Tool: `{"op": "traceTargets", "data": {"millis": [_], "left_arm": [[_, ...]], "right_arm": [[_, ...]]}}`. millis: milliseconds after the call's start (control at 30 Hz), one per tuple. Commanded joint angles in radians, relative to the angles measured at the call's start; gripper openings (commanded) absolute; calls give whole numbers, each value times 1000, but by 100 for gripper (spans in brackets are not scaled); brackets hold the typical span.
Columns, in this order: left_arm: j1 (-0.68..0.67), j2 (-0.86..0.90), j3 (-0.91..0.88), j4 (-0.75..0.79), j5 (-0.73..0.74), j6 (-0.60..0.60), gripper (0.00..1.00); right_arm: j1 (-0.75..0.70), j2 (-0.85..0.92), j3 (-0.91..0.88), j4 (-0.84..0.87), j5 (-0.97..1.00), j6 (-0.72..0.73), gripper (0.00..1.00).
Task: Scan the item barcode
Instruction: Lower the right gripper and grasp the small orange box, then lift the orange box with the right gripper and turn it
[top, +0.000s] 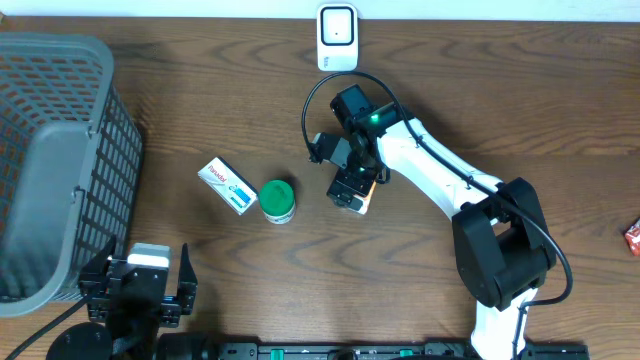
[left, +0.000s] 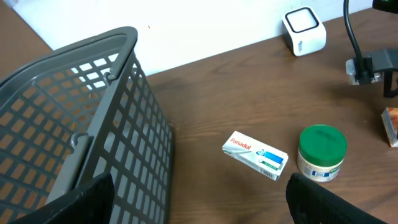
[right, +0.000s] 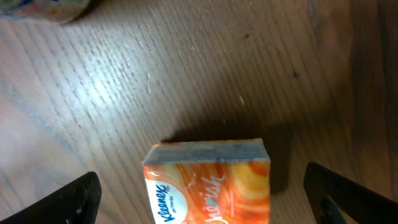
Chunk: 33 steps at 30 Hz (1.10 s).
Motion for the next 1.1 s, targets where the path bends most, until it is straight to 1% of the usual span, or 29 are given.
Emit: {"op": "traceTargets", "data": {"millis": [0, 400, 633, 767, 900, 967, 1000, 1067], "left_arm": [[-3, 2, 0, -1, -2, -13, 86], [-3, 2, 0, 0, -2, -13, 86], [-3, 2, 0, -1, -2, -13, 86], [-3, 2, 0, 0, -2, -13, 86], [-3, 2, 0, 0, -2, -13, 86], [-3, 2, 0, -1, -2, -13, 86], [-3, 2, 0, -1, -2, -13, 86], [-3, 2, 0, 0, -2, -13, 86]], "right_arm": [[-2, 19, 2, -3, 27, -10, 99], [-8, 132, 2, -24, 28, -4, 99], [-8, 139, 2, -67, 33, -3, 99], [-8, 139, 2, -72, 56, 39, 99], [-8, 139, 2, -68, 57, 59, 89], [-8, 139, 2, -56, 57, 69, 77], [-8, 139, 2, -53, 57, 77, 73], [-8, 139, 2, -51, 57, 93, 69]]}}
